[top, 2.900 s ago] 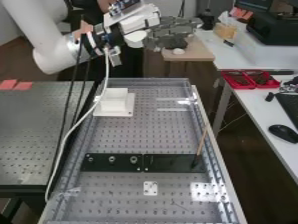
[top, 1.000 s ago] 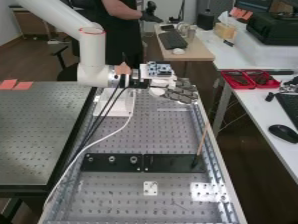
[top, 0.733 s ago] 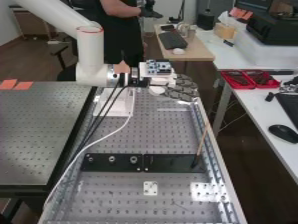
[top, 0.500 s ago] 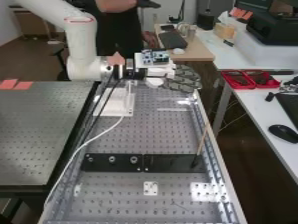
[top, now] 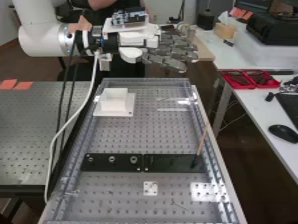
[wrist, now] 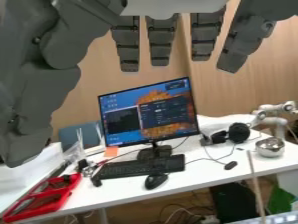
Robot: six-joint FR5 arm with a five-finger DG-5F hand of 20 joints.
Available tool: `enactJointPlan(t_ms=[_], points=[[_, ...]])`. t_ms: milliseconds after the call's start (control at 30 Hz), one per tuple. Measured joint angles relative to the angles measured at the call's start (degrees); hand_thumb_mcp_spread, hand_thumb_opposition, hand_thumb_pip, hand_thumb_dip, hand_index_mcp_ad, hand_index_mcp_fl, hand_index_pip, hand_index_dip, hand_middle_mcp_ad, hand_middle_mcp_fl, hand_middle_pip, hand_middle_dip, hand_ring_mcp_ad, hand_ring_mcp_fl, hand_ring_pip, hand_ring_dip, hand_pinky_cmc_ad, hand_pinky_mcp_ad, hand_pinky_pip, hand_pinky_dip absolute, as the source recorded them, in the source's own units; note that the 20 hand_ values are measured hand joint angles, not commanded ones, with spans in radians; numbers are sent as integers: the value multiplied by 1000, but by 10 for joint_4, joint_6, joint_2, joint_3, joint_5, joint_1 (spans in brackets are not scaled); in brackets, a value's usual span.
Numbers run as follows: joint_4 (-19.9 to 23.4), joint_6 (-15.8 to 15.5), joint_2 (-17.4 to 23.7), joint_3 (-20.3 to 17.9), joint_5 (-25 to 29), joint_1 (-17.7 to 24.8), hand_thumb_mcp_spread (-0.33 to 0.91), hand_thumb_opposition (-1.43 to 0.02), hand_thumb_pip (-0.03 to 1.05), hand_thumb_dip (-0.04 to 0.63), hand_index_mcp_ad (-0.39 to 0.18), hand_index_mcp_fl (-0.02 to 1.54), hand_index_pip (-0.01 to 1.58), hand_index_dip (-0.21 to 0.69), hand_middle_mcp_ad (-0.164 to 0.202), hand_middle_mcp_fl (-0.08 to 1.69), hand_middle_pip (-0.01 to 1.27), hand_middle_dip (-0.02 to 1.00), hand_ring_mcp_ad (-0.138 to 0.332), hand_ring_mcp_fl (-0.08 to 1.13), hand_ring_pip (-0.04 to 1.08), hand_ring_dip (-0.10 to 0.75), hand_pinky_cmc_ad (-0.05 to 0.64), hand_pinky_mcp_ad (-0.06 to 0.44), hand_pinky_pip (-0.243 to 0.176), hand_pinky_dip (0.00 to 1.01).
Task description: Grab the drill bit and place it in the clear container
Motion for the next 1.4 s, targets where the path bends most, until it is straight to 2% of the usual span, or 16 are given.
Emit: enactJointPlan(t_ms=[367,400,567,767,933,1200,1300,1400], points=[[-80,-63,79,16,15,-36,379,-712,213,87,-56,140,89,295,65,-24,140,173,204,-5,94,12,398,278,-91,290],[-85,-66,83,18,15,-38,379,-712,213,87,-56,140,89,295,75,-23,140,173,208,-5,94,12,398,278,-91,290],[-127,-79,98,33,9,-46,375,-709,213,82,-56,175,89,295,75,-23,140,169,209,-2,98,12,417,278,-89,305],[-139,-81,99,38,12,-45,375,-712,213,77,-66,175,89,295,72,-21,140,169,209,-5,94,12,417,279,-94,309],[-144,-84,99,40,14,-45,379,-712,213,77,-45,175,89,295,75,-26,143,169,206,-5,94,12,412,279,-93,305],[-151,-91,104,44,17,-45,379,-712,211,77,-54,175,89,297,66,-26,143,169,208,-5,96,12,433,279,-96,323],[-153,-95,109,47,17,-49,377,-712,211,77,-42,171,91,302,75,-26,143,169,206,-5,96,12,433,279,-101,323],[-156,-100,111,51,14,-53,379,-712,211,77,-54,171,91,304,72,-26,143,169,206,-5,96,12,433,279,-101,323]])
